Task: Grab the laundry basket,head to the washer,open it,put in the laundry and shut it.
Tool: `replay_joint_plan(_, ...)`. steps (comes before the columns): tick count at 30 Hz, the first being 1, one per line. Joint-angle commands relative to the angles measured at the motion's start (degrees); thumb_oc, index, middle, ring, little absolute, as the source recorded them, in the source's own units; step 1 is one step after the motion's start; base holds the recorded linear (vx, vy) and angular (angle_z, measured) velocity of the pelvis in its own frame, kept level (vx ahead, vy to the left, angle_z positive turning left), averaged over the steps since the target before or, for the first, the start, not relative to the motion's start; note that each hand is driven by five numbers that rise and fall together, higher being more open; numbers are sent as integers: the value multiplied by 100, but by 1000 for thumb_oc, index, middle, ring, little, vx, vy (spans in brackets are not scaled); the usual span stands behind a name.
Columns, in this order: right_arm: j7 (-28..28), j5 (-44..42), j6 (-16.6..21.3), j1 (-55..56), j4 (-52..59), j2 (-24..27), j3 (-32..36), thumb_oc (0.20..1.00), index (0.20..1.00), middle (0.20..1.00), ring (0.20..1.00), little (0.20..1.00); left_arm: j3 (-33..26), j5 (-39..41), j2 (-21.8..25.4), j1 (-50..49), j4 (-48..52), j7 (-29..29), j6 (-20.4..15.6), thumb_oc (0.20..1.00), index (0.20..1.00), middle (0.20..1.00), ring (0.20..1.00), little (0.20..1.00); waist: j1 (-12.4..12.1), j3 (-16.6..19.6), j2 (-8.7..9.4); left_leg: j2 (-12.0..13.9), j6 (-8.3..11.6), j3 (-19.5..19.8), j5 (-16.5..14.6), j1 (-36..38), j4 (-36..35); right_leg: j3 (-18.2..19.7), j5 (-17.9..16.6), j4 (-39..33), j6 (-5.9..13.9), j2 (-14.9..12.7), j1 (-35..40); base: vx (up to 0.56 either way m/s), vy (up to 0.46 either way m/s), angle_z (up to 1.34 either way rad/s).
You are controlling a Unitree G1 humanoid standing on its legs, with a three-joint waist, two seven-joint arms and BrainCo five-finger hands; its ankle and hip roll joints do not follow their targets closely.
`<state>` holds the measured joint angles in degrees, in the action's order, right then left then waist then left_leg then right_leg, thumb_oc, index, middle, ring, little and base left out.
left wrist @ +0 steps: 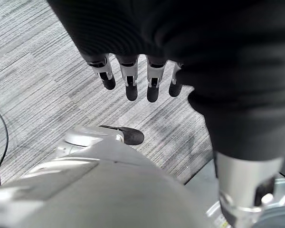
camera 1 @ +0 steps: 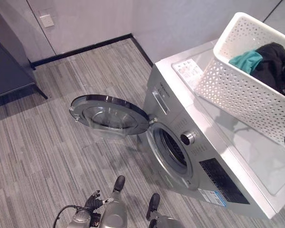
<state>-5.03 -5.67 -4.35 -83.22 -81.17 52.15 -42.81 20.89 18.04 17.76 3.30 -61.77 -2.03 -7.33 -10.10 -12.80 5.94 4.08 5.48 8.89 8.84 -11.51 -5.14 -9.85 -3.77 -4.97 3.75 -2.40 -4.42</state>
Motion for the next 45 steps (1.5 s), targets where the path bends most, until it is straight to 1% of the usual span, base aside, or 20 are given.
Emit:
replay_joint_plan(1,495,-833,239,-993,300,289,-437,200,200,200,200,200,-125,71,149,77,-77,-96,-120,1000,1000,1000,1000,1000,138,102,330,258,44,-156,-547,217,46,373,693,281,326,-434,391,18,35,-7)
replay_joint_plan(5,750,-1461,435,-1468,502,352,-414,200,200,200,200,200,-247,64,98,28,-172,-140,-151,1000,1000,1000,1000,1000,269,280,337,282,59,-233,-599,333,24,420,693,261,333,-446,460,22,19,-17)
replay_joint_plan(7,802,-1522,475,-1530,555,350,-407,200,200,200,200,200,-265,74,93,17,-178,-141,-148,1000,1000,1000,1000,1000,288,312,333,283,61,-251,-610,355,24,430,693,257,338,-449,477,22,10,-8)
replay_joint_plan(9,1021,-1629,538,-1738,697,358,-372,200,200,200,200,200,-312,60,66,-9,-226,-184,-157,1000,1000,1000,1000,1000,347,400,332,296,64,-289,-642,417,22,458,696,257,344,-458,513,27,12,-3)
replay_joint_plan(10,1352,-1619,609,-1968,708,383,-292,200,200,200,200,200,-347,14,17,-41,-319,-247,-134,1000,1000,1000,1000,1000,406,533,308,302,62,-320,-682,516,15,483,696,249,351,-469,580,42,20,-11)
replay_joint_plan(13,1601,-1505,602,-2112,720,460,-254,200,200,200,200,200,-369,13,-5,-49,-376,-281,-115,1000,1000,1000,1000,1000,446,604,284,297,59,-328,-707,565,14,486,705,250,358,-471,617,33,20,-12)
replay_joint_plan(14,1883,-1348,588,-2228,709,569,-239,200,200,200,200,200,-345,-4,-30,-35,-373,-331,-98,1000,1000,1000,1000,1000,475,682,256,294,55,-329,-729,607,14,484,711,238,363,-478,670,30,18,-5)
replay_joint_plan(17,2037,-1409,599,-2328,694,652,-181,200,200,200,200,200,-324,-3,-49,-23,-394,-354,-95,1000,1000,1000,1000,1000,497,734,235,289,51,-329,-746,650,14,483,716,233,365,-488,712,12,5,0)
replay_joint_plan(18,2287,-1231,594,-2453,719,793,-227,200,200,200,200,200,-297,-5,-56,-31,-346,-379,-81,1000,1000,1000,1000,1000,518,801,213,280,49,-329,-765,689,14,469,714,220,374,-493,748,0,0,0)
replay_joint_plan(21,2662,-666,525,-2687,906,1138,-510,200,200,200,200,200,-280,-51,-56,-50,-306,-436,-75,1000,1000,1000,1000,1000,542,866,184,268,46,-340,-798,739,14,471,701,181,394,-507,792,0,0,0)
replay_joint_plan(24,2725,-633,528,-2855,916,1261,-692,200,200,200,200,200,-272,-48,-71,-32,-336,-460,-98,1000,1000,1000,1000,1000,557,899,183,273,50,-370,-809,770,14,491,691,167,406,-511,809,0,0,0)
replay_joint_plan(25,2835,-558,491,-3096,790,1332,-891,200,200,200,200,200,-267,-56,-53,-14,-320,-470,-96,1000,1000,1000,1000,1000,569,928,192,269,49,-374,-817,792,14,504,683,162,414,-515,814,23,5,-5)
replay_joint_plan(26,3076,-195,442,-3281,796,1531,-1173,200,200,200,200,200,-262,-96,-62,-40,-322,-503,-93,1000,1000,1000,1000,1000,603,968,188,275,50,-400,-829,825,14,508,679,146,424,-519,832,32,2,-5)
replay_joint_plan(27,3169,-144,429,-3356,863,1628,-1237,200,200,200,200,200,-267,-102,-72,-38,-352,-535,-90,1000,1000,1000,1000,1000,617,985,182,278,49,-408,-839,846,14,531,673,137,429,-522,848,34,-1,-2)
replay_joint_plan(30,3254,-176,463,-3448,942,1729,-1295,200,200,200,200,200,-273,-71,-94,-52,-381,-569,-104,1000,1000,1000,1000,1000,637,1030,172,285,43,-443,-865,896,14,576,647,111,446,-526,858,18,2,-5)
replay_joint_plan(35,3291,-239,449,-3938,588,1795,-1800,200,200,200,200,200,-299,2,-82,-81,-391,-597,-140,1000,1000,1000,1000,1000,714,1128,186,319,53,-573,-900,998,14,689,601,64,468,-525,873,16,0,-25)
replay_joint_plan(40,3488,434,298,-4025,1091,2160,-2216,200,200,200,200,200,-382,-23,-146,-87,-468,-645,-154,1000,1000,1000,1000,1000,834,1162,181,351,62,-643,-924,1074,15,739,596,64,467,-522,894,5,-1,-3)
replay_joint_plan(42,3564,458,329,-3844,1461,2316,-2072,200,200,200,200,200,-433,-20,-207,-82,-500,-668,-156,1000,1000,1000,1000,1000,887,1161,140,356,52,-684,-939,1104,18,790,600,78,466,-520,887,10,1,-2)
replay_joint_plan(44,3633,544,341,-3365,1981,2517,-1674,200,200,200,200,200,-517,-58,-285,-93,-534,-674,-155,1000,1000,1000,1000,1000,946,1141,71,362,37,-753,-972,1154,21,878,599,97,471,-522,865,23,11,-23)
replay_joint_plan(45,3712,572,368,-2663,2552,2692,-1014,200,200,200,200,200,-613,-38,-379,-123,-513,-663,-149,1000,1000,1000,1000,1000,1002,1115,-7,369,17,-836,-999,1195,25,969,596,112,470,-520,834,15,14,-41)
